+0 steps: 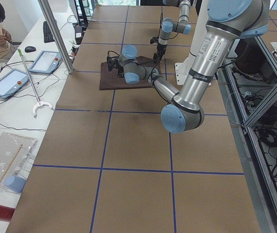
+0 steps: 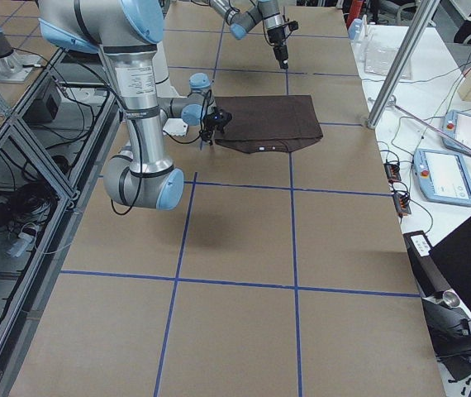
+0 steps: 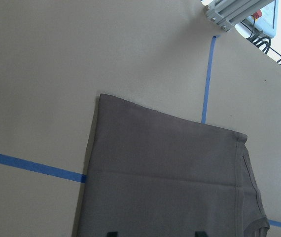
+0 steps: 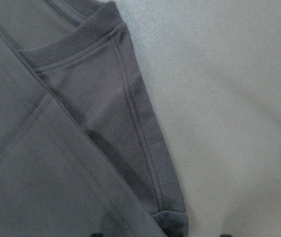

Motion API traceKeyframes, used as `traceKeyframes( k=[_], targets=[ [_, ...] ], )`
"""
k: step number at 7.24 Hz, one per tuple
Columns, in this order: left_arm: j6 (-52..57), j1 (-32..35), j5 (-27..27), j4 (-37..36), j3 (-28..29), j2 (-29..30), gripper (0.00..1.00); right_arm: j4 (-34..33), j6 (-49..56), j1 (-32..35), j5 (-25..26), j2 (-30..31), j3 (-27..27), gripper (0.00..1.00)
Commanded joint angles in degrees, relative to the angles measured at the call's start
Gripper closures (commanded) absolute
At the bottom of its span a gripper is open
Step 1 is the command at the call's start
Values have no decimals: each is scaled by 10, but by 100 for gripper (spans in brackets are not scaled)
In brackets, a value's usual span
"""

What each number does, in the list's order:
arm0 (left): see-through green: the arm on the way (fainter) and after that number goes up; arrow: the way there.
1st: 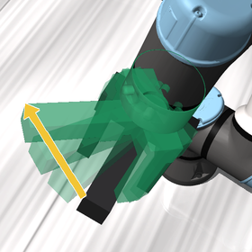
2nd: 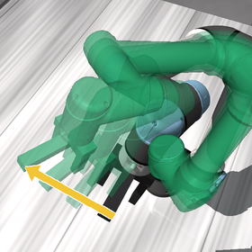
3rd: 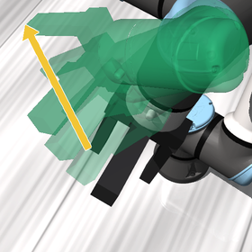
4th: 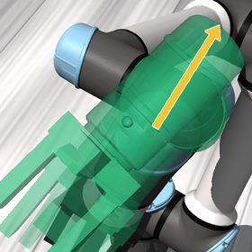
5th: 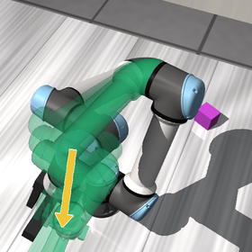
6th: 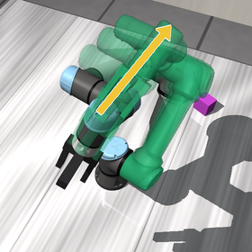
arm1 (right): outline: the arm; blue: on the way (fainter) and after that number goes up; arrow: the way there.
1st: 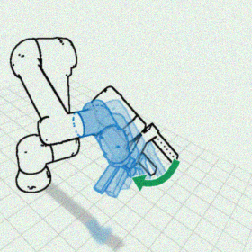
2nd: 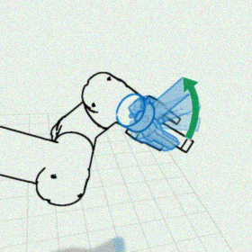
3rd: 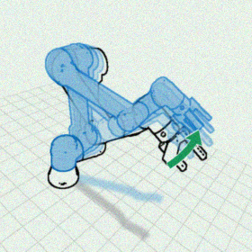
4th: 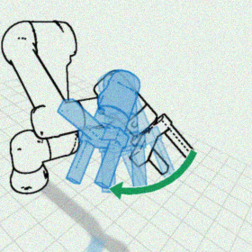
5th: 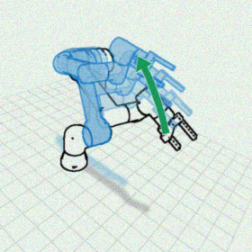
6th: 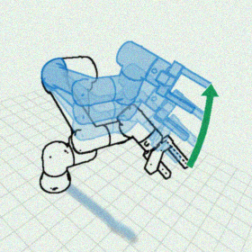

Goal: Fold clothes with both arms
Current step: 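Lower the left gripper to the other near corner while the right gripper holds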

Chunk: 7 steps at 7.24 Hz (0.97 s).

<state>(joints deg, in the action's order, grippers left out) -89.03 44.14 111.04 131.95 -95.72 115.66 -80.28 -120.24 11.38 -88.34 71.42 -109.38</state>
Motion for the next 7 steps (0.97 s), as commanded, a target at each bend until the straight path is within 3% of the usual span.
traceKeyframes(
  k=[1,2,7],
  targets=[
    [0,2,1,-3,-3,0,39,0,-5,0,1,-1,0,58],
    [0,2,0,-3,-3,0,39,-1,-3,1,-3,2,-4,100],
    [-2,2,1,-11,-10,1,39,-5,-5,0,0,-3,-15,100]
  ],
)
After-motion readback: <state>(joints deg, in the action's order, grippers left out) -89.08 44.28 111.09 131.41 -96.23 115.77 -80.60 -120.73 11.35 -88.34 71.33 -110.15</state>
